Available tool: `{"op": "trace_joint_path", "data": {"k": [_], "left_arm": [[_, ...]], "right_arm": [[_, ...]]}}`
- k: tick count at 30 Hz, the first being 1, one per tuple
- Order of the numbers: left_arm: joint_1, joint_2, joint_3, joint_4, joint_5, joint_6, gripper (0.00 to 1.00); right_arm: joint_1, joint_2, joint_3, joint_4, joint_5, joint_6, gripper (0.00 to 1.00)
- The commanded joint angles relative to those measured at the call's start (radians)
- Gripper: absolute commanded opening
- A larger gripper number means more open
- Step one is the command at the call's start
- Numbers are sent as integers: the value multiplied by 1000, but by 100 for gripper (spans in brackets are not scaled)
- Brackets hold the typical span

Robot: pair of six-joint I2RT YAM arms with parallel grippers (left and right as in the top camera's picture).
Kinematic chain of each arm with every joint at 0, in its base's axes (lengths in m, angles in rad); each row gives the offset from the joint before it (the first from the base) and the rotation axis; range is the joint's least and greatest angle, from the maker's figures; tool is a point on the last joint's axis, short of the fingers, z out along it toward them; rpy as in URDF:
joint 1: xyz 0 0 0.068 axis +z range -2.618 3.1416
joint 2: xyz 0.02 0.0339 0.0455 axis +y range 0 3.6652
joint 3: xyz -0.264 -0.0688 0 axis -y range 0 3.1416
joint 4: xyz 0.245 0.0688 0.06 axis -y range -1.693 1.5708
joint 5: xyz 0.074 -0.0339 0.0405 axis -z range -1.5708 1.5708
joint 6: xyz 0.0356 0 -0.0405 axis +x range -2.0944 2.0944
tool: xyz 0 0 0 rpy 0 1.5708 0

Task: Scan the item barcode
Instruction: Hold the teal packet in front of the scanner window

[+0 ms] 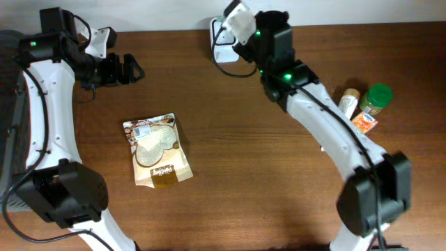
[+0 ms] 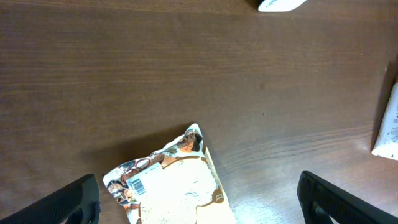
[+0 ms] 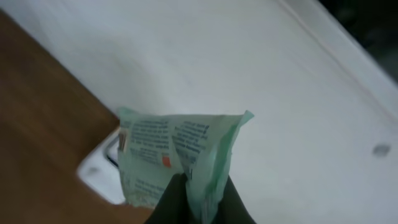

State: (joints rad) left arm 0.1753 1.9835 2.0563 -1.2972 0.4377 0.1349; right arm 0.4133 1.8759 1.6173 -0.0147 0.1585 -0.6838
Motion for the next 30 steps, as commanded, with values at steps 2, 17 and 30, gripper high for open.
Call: {"op": "trace_joint_path", "data": {"k": [2,17,30], "left_arm": [[4,-2,6,2,8,10,99],[4,-2,6,2,8,10,99],[4,-2,6,2,8,10,99]], "right_arm": [[6,95,5,160,38,-377,4],[-3,383,5,720,34,-671,4],[-26,455,5,752,33,-708,4]]}}
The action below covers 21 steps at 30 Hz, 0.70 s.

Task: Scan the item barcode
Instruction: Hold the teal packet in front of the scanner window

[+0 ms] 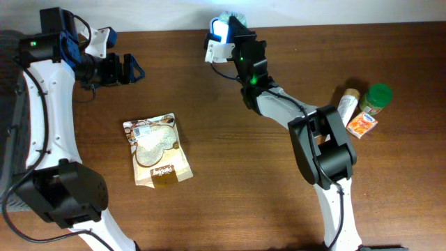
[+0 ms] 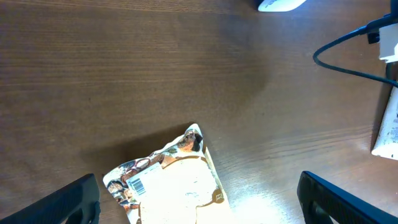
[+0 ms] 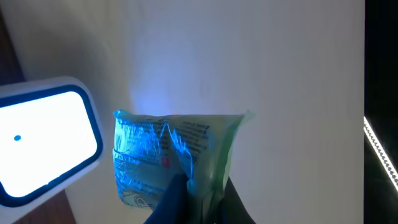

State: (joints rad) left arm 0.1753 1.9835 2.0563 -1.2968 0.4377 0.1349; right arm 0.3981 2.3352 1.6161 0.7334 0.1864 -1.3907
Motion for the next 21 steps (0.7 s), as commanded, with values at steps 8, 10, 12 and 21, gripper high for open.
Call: {"op": "trace_joint_path", "data": {"k": [8,10,12,21], "left_arm": [[4,-2,6,2,8,10,99],[4,-2,6,2,8,10,99],[4,-2,6,1,8,10,99],[4,-2,6,2,8,10,99]], "right_arm": [[-12,-4,6,4,2,-1,4],[-11,-4,6,13,3,-1,4],[-8,-4,6,40,6,-1,4],[46,-94,5,98,10,-6,4]]}}
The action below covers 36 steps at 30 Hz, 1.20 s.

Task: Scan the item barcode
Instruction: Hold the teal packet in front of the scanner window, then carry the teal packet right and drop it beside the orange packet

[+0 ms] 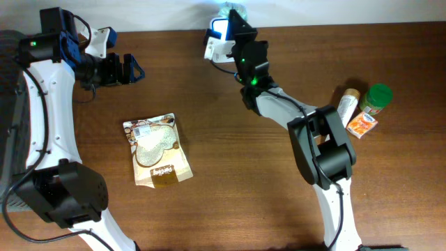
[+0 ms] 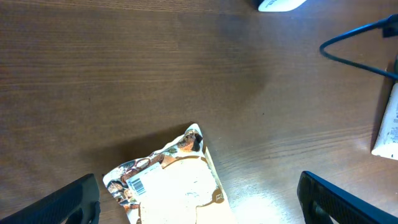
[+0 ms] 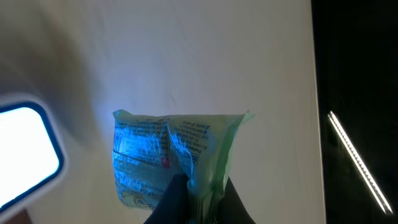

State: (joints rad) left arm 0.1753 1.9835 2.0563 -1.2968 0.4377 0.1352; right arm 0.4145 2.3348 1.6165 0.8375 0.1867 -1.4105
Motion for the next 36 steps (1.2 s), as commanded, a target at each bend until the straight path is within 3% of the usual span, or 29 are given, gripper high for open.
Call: {"op": "trace_joint_path", "data": {"k": [1,9,15,18,24,29,33,36], "left_arm": [[4,-2,6,2,8,10,99],[4,-2,6,2,8,10,99],[4,-2,6,2,8,10,99],[4,-2,6,2,8,10,99],[4,-2,6,2,8,10,99],[4,-2,6,2,8,10,99],[4,-2,6,2,8,10,99],[4,-2,6,2,8,10,99]], "right_arm": [[31,-119,5,-31,10,39,4],[31,-449,5,-528,5,384,4],[22,-712,5,-1062,9,1154,4],[16,-795,5,-1307,9,1374,4],[-20,-881,5,-1728,9,1565,4],[-175,-859,0,-2052,10,1735,4],[-364,-827,-52,-2145,16,1806,4],[-530,-814,-134,-2124,39,1813,4]]}}
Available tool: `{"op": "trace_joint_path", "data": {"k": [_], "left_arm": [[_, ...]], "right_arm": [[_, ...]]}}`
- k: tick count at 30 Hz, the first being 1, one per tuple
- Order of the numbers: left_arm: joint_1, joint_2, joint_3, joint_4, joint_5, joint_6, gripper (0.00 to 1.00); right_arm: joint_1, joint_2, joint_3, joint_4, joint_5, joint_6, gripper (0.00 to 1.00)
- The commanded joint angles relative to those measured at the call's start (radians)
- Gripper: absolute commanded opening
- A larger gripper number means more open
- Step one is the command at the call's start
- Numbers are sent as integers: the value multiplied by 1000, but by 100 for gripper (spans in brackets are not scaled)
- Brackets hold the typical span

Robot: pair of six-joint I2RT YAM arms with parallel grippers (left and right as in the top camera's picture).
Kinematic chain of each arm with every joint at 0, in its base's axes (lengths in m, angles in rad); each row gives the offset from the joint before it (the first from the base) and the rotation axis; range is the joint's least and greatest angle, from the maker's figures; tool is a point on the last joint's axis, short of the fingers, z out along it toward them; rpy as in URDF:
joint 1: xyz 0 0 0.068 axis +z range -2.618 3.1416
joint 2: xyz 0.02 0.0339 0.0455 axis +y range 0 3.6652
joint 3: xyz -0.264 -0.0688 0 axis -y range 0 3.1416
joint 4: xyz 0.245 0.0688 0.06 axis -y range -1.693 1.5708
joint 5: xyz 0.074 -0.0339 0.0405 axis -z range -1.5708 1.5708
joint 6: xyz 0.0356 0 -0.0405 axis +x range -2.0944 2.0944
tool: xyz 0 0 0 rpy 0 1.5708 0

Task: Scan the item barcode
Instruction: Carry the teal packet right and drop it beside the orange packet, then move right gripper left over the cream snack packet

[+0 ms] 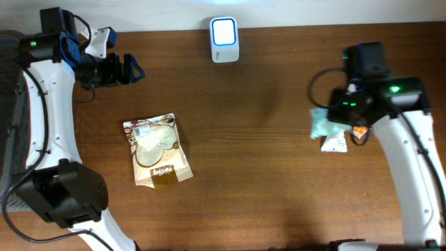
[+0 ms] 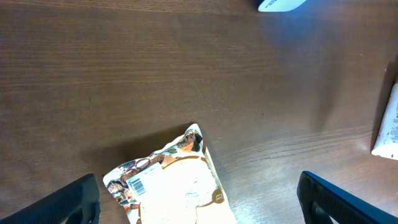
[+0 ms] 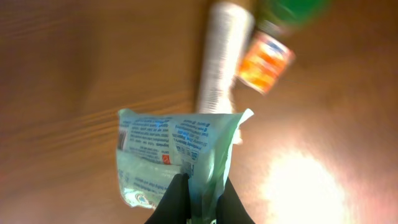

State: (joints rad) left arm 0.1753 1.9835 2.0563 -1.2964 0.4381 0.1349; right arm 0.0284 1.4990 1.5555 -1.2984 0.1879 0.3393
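My right gripper is shut on a pale green packet with printed text; overhead, the green packet hangs over the right side of the table. The white scanner stands at the back edge, and its tip shows in the left wrist view. A brown pouch with a barcode label lies at the left, and the same pouch lies below my left gripper. That gripper is open and holds nothing.
Beneath the held packet lie a white tube, an orange sachet and a green-lidded jar. Overhead, my right arm covers most of them. The white tube also shows at the left wrist view's right edge.
My right gripper, still shut on the green packet, has moved from the scanner at the back to the right side of the table, above the tube and sachet. The left arm is unchanged.
My right gripper first held the green packet close to the scanner at the back edge. At the following two moments the packet was lit blue beside the scanner's glowing face. Now it is over the right-hand group of items. The left gripper stayed open throughout.
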Motion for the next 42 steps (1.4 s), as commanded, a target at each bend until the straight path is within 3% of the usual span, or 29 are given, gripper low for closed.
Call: {"op": "trace_joint_path", "data": {"k": [1,5,9,13,18,25,28,32,38,42], "left_arm": [[4,-2,6,1,7,10,99],[4,-2,6,1,7,10,99],[4,-2,6,1,7,10,99],[4,-2,6,1,7,10,99],[4,-2,6,1,7,10,99],[4,-2,6,1,7,10,99],[4,-2,6,1,7,10,99],[4,-2,6,1,7,10,99],[4,-2,6,1,7,10,99],[4,-2,6,1,7,10,99]], "right_arm": [[-190,26,-100,32,38,63,4],[-383,46,-213,156,-3,63,4],[-528,56,-298,322,-181,62,4],[-563,66,-332,412,-191,62,6],[-566,98,-344,455,-188,62,35],[-559,71,-247,369,-347,-34,49],[-523,67,-147,267,-386,-93,49],[-409,67,-61,202,-588,-218,50],[-121,100,-60,307,-737,-253,53],[97,196,-60,437,-789,-148,53]]}}
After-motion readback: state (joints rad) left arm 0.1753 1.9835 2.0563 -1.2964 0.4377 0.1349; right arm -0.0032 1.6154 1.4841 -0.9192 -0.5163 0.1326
